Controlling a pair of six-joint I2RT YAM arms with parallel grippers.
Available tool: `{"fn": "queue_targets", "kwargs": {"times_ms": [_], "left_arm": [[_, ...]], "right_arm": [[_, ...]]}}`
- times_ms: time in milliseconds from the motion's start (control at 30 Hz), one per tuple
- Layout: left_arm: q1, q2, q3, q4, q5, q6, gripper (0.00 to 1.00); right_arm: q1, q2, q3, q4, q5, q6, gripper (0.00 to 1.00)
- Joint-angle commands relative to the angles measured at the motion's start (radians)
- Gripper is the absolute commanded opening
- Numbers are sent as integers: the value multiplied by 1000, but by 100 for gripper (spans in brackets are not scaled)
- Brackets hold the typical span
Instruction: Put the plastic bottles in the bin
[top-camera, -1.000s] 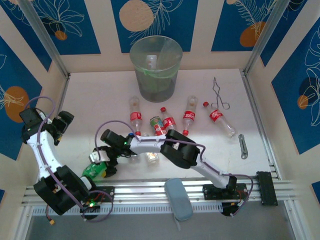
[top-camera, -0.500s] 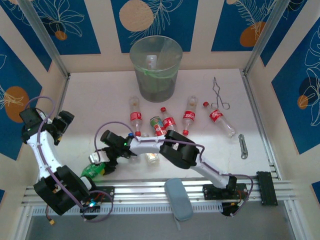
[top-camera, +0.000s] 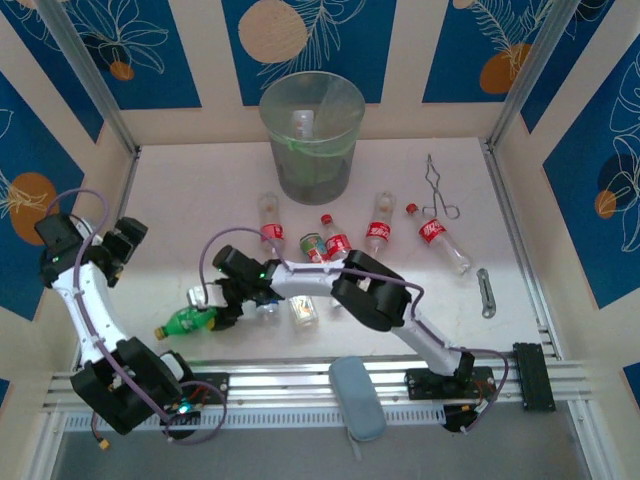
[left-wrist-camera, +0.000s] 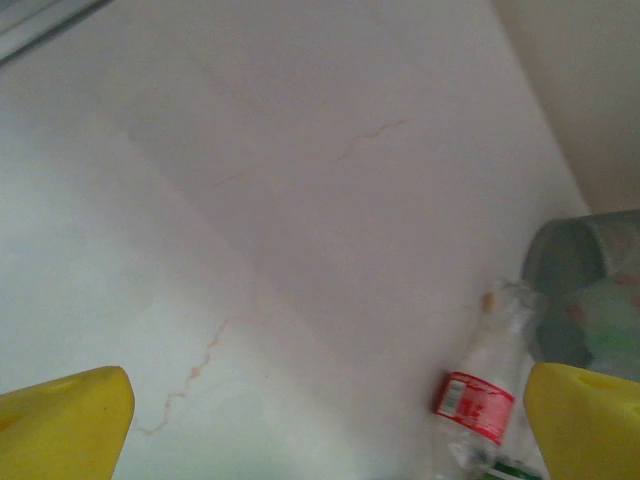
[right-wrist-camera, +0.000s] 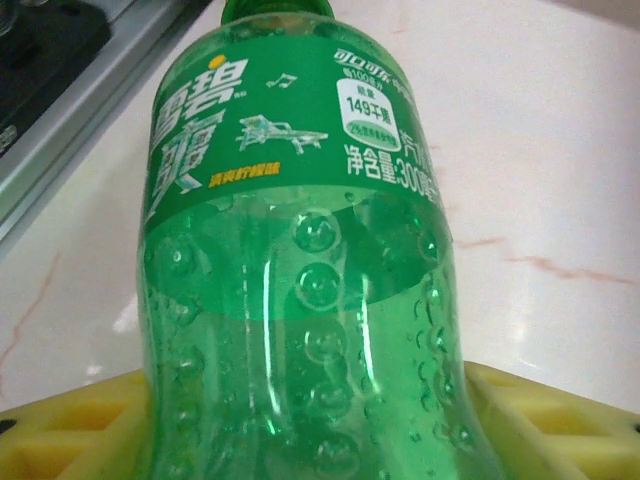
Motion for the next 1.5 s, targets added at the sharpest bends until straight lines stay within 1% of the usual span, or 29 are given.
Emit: {"fn": "queue_targets", "kwargs": {"times_ms": [0, 67, 133, 333, 400, 467, 567, 700, 767, 867, 933, 1067, 1167, 1233, 1333, 1467], "left_arm": [[4, -60, 121, -52, 61, -1, 100], [2, -69, 192, -82, 69, 2, 100], [-2, -73, 249, -94, 101, -17, 100], [-14, -111, 332, -38, 164, -116, 100], [-36, -118, 348, -2, 179, -148, 100], [-74, -115, 368, 14, 168, -171, 100], [-168, -108, 386, 41, 115, -189, 100], [-319, -66, 390, 93, 50, -215, 100], [-409, -38, 381, 131, 0, -226, 100], [-572, 33, 388, 184, -74, -221, 100], [-650, 87, 421, 195, -116, -210, 100], [-713, 166, 460, 274, -127, -240, 100], [-768, 255, 511, 304, -139, -235, 100], [-809, 321, 549, 323, -168, -225, 100], [-844, 430, 615, 346, -183, -227, 100], [-879, 559, 695, 370, -210, -224, 100]], "right_arm": [[-19, -97, 25, -55, 78, 5, 59], [-33, -122, 49, -102, 114, 1, 58], [-54, -150, 65, -141, 127, 6, 57], [-127, -262, 67, -215, 169, 44, 55], [-161, -308, 51, -218, 156, 78, 54], [-192, -350, 49, -242, 169, 96, 54], [-230, -411, 52, -274, 235, 99, 54], [-294, -480, 77, -307, 315, 130, 54], [-327, -508, 84, -302, 344, 149, 54], [-383, -531, 115, -301, 386, 188, 53], [-425, -525, 153, -319, 416, 201, 53], [-500, -490, 250, -360, 448, 230, 53], [-563, -429, 350, -383, 453, 275, 53], [-609, -369, 442, -412, 449, 313, 52], [-656, -262, 597, -485, 448, 329, 52], [-679, -132, 769, -567, 440, 325, 52]]}}
